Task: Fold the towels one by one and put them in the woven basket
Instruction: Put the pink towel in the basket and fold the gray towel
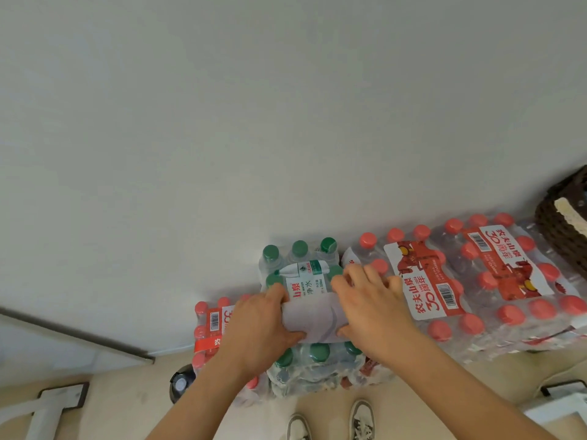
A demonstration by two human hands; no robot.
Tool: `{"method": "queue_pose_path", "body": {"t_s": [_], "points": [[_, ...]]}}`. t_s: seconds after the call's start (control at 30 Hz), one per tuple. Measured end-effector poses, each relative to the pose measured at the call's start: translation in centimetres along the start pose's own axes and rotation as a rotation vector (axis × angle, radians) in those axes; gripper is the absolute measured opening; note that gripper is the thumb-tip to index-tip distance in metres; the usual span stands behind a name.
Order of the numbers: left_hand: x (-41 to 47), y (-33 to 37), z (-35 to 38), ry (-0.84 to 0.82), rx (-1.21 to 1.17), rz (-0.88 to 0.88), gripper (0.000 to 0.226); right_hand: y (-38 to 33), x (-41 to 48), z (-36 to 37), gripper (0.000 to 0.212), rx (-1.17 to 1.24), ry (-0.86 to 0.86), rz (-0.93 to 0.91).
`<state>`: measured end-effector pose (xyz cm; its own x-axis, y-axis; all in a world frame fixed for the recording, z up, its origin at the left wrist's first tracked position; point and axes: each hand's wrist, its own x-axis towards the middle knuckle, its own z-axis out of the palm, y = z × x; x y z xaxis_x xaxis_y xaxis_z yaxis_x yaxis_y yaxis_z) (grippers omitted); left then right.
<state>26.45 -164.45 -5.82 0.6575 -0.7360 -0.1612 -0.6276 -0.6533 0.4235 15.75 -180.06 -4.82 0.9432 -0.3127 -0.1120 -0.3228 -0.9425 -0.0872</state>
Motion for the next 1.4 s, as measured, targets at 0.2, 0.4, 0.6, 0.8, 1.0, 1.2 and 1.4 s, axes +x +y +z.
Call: {"method": "queue_pose_path", "body": {"t_s": [0.2,0.4,0.6,0.8,1.0,1.2,1.4], "points": [[-0.2,3.2,-4.9,0.234,-0.012,0.351,0.041,-2.2,-1.4,-5.5,0.049,0.546,0.119,-0.105],[0.3,6.4,-8.7,0.003,-0.807,0.224,0.054,0.9,-3.5,-8.5,0.033,1.203,0.292,0.069],[1.0,11.4,-6.7,-0.193,-0.847,0.281,0.023,5.0,-7.7,-9.4,0.041,1.161,0.119,0.186],[2.3,17.8,-3.7,-0.303,-0.621,0.484,0.029,10.8,-11.3,-11.6,0.032,0.892,0.178,0.194],[3.8,23.4,-0.5,-0.519,-0.386,0.617,0.043,20.7,-17.5,-11.9,0.03,1.004,0.372,0.374],[4.2,33.6,3.6,-0.292,-0.469,0.699,0.036,32.1,-22.7,-11.9,0.026,1.094,0.438,0.447],[7.5,43.3,7.4,-0.195,-0.515,0.634,0.014,41.8,-23.3,-11.9,0.027,1.041,0.551,0.569]]}}
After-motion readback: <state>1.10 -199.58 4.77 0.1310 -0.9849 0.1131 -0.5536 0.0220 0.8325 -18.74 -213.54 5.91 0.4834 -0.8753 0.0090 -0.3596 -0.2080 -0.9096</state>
